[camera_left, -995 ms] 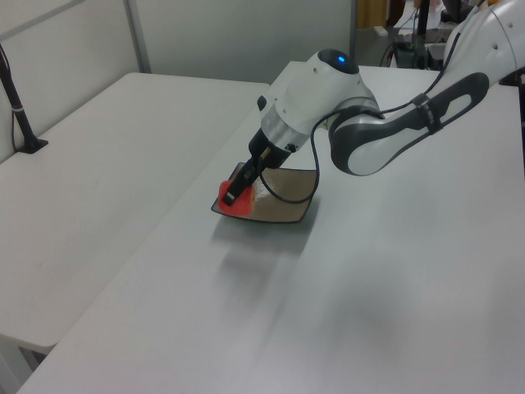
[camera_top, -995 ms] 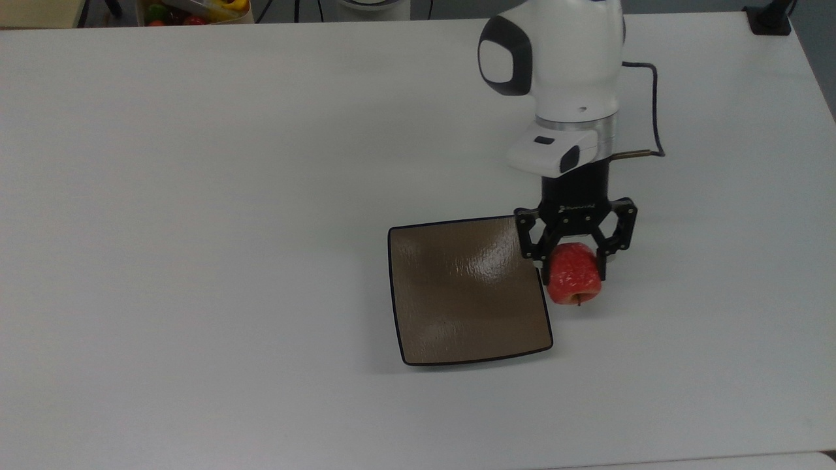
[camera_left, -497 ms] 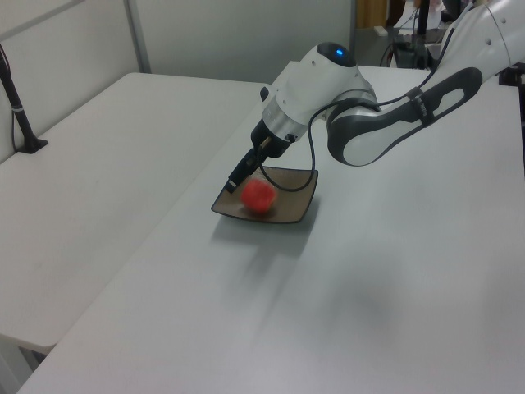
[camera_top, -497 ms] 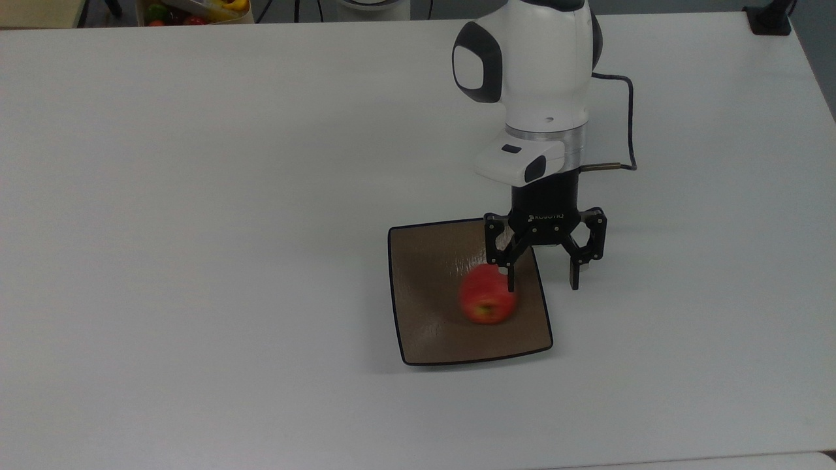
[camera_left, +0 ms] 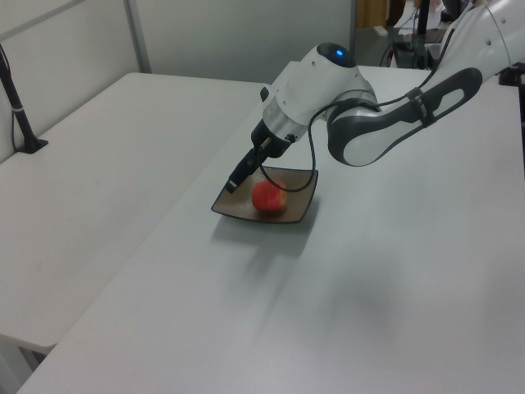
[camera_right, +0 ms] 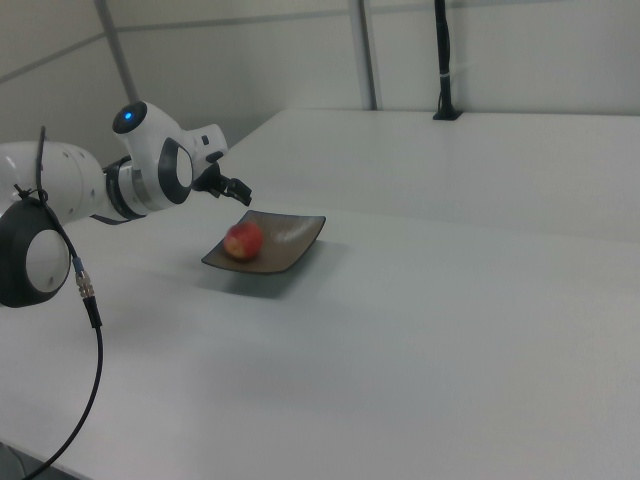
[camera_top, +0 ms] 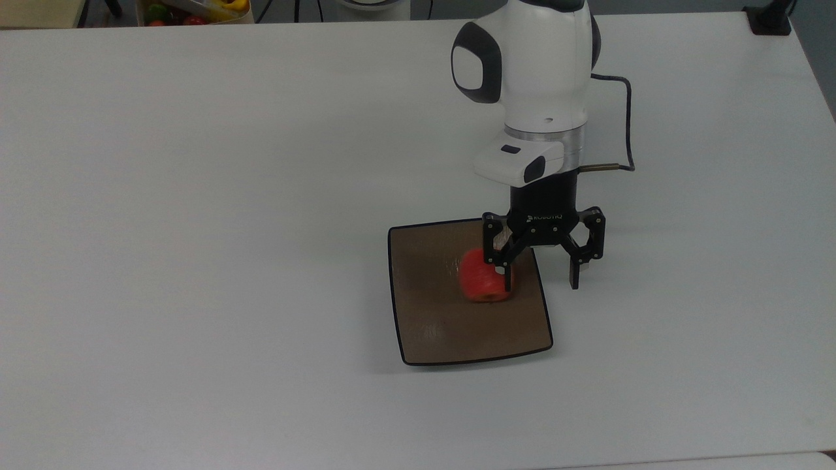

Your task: Apples placed on a ceramic plate

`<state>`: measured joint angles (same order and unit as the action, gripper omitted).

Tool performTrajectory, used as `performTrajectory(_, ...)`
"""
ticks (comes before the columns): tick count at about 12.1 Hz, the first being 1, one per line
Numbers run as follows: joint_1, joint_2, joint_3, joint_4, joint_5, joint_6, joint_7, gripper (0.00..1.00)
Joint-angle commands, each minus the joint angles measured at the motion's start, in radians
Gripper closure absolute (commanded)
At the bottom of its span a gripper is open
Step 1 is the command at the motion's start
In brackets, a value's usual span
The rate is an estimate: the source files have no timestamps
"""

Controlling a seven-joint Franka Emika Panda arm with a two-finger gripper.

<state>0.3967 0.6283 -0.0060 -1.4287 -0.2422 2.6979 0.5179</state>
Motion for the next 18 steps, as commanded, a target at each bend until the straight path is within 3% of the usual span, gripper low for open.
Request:
performTrajectory(1,-0.004,-0.05,-0.006,-0.03,-0.026,-0.085,0.013,0.08)
performTrajectory(2,-0.01,-0.074,-0.002,-0.038,-0.026,-0.167,-0.025,0.0)
performTrajectory(4,-0.012,-0.113,0.003,-0.045,-0.008,-0.358,-0.131,0.0)
performTrajectory(8,-0.047,-0.168,0.004,-0.036,0.017,-0.594,-0.2,0.0)
performTrajectory(12,-0.079,-0.274,0.003,-0.045,0.066,-0.922,-0.406,0.0)
performTrajectory(18,-0.173,-0.522,-0.009,-0.26,0.225,-0.87,-0.415,0.0)
